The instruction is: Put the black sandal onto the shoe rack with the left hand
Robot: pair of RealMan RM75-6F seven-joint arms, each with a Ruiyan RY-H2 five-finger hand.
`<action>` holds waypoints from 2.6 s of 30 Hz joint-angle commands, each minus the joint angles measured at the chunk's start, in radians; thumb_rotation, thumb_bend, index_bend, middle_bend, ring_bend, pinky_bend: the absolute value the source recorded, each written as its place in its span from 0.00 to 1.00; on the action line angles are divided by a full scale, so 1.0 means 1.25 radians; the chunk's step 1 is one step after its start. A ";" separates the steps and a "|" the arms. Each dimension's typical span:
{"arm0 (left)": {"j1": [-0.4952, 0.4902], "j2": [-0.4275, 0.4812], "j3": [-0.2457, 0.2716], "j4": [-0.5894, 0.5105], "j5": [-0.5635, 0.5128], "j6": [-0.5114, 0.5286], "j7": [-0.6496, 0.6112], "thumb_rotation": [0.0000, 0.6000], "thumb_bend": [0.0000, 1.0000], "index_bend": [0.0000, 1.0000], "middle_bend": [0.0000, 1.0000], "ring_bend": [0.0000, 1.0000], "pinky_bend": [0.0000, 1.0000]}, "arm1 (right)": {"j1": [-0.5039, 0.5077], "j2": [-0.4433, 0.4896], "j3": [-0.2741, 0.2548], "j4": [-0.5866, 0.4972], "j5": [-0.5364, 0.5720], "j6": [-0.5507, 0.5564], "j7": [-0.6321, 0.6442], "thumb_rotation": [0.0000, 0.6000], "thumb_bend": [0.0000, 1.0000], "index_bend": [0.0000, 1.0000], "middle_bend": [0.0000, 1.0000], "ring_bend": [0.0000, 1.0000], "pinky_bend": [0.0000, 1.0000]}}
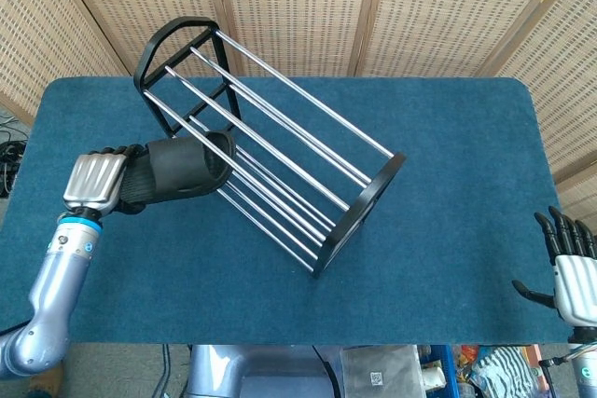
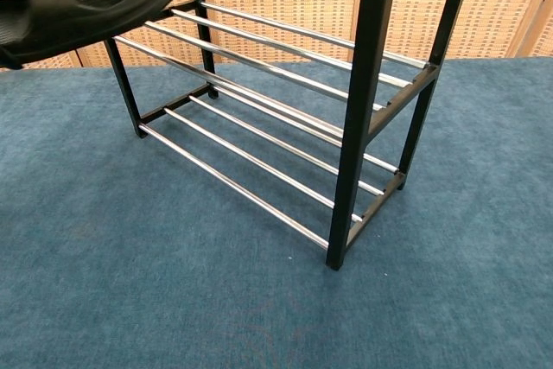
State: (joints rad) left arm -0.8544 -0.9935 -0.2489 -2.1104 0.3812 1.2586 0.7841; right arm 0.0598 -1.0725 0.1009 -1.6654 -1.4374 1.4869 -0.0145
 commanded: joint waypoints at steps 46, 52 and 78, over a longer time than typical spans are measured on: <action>-0.331 -0.318 -0.343 0.293 -0.600 0.249 0.292 1.00 0.54 0.67 0.51 0.47 0.59 | 0.003 0.013 0.012 0.015 0.034 -0.022 0.046 1.00 0.00 0.00 0.00 0.00 0.00; -0.330 -0.324 -0.365 0.291 -0.607 0.246 0.289 1.00 0.54 0.39 0.22 0.25 0.50 | 0.000 0.016 0.011 0.013 0.031 -0.017 0.053 1.00 0.00 0.00 0.00 0.00 0.00; -0.267 -0.281 -0.362 0.205 -0.527 0.164 0.242 1.00 0.54 0.00 0.00 0.00 0.00 | -0.005 0.024 0.009 0.007 0.022 -0.009 0.063 1.00 0.00 0.00 0.00 0.00 0.00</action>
State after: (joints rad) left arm -1.1964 -1.3553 -0.7028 -1.8425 -0.2797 1.4754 1.0857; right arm 0.0536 -1.0424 0.1122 -1.6571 -1.4100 1.4756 0.0644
